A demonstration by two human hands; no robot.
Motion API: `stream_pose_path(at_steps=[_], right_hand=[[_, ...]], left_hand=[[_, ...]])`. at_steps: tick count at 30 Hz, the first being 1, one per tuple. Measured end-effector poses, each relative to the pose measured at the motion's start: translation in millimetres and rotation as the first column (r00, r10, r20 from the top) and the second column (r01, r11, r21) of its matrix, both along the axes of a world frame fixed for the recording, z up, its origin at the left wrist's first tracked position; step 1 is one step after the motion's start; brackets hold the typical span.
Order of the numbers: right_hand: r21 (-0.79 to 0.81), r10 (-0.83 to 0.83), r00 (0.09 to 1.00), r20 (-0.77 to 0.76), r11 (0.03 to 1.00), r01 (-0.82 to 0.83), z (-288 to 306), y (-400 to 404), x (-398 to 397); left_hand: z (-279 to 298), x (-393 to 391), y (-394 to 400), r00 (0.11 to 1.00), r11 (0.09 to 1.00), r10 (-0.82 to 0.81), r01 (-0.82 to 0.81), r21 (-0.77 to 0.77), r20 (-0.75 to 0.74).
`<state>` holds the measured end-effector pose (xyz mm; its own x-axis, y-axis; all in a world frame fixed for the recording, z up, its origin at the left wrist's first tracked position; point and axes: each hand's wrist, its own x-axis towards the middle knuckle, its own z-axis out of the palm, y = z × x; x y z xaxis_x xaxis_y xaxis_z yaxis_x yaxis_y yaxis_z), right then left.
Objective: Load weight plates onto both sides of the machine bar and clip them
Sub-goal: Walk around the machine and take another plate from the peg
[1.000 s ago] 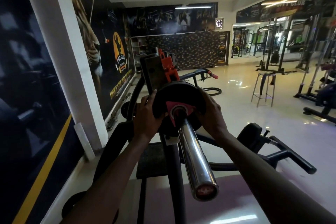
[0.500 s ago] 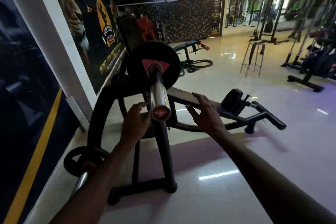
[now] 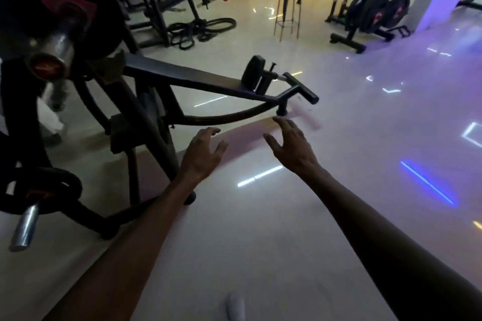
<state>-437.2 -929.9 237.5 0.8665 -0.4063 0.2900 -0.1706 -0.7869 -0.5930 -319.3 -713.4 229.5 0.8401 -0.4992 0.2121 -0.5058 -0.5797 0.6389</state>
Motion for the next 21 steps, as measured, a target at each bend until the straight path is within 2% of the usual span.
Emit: stream_pose_path(at_steps=[9, 15, 21], right_hand=[[0.032, -0.304, 0.943, -0.137, 0.95, 0.311, -54, -159, -40], [0.009, -0.416, 0.881, -0.225, 0.904, 0.428, -70, -271, -11], [0.003, -0.487, 0.84, -0.238, 0.865, 0.502, -69, -375, 35]], left_hand=[[-54, 32, -191, 0.968, 0.96, -0.248, 0.25, 0.13, -0.032], [-75, 79, -330, 0.926, 0.902, -0.366, 0.378, 0.207, -0.096], [-72, 147, -462, 0.883, 0.852, -0.455, 0.469, 0.232, -0.115]])
